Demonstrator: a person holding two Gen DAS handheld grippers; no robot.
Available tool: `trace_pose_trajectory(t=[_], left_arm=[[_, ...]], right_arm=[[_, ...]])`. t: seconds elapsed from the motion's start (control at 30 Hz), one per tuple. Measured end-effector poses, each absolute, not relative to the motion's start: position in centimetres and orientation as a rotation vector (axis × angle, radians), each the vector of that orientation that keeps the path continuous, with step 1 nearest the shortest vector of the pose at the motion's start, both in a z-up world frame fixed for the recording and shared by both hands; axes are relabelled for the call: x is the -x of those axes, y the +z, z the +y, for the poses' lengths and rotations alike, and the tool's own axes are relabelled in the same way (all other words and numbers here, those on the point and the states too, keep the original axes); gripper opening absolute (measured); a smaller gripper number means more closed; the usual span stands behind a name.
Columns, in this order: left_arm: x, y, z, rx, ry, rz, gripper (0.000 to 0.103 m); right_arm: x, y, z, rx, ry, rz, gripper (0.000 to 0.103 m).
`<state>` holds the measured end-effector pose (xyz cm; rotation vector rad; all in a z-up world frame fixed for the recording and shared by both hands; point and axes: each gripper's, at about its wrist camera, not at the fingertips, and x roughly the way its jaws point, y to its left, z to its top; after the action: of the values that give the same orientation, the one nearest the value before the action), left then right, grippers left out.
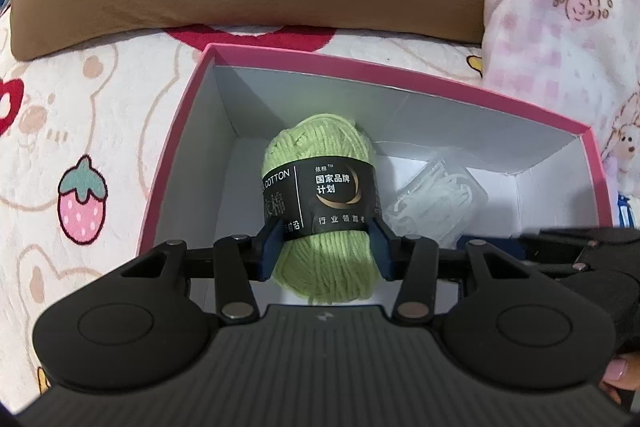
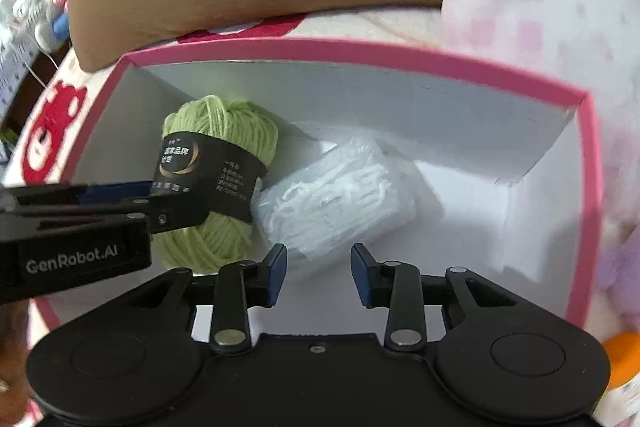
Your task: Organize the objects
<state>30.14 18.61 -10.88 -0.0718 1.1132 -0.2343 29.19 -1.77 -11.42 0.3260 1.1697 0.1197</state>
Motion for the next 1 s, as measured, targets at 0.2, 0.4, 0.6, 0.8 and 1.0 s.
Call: trace_pose_trajectory(t=[0.2, 0.4, 0.6, 0.8, 1.0], left_arm=[[-30.2, -11.0, 19.4, 0.120, -0.214, 1.128, 0.046], [-30.6, -11.1, 20.3, 0.173, -0.204, 1.141, 0.046], [-30.7, -10.9, 19.7, 0.124, -0.200, 1.137, 0.047], [-29.4, -10.0, 18.4, 0.005, -0.211, 1.111, 0.052], [-28.2, -6.3, 17.8, 0.056, -0.268, 1.083, 0.056]], right_arm=[[-29.3, -11.5, -1.3, -0.331, 0.154, 1.163, 0.036], [-30.2, -10.9, -0.5, -0.327, 0.202, 1.126, 0.019], [-29.6, -10.3, 0.7, -0.195, 0.224, 1.081, 0.021], [-26.2, -7.1, -0.9, -0.135, 0.275, 1.021, 0.023], [-23.6, -4.6, -2.1, -0.113, 0.292, 0.986, 0.024]])
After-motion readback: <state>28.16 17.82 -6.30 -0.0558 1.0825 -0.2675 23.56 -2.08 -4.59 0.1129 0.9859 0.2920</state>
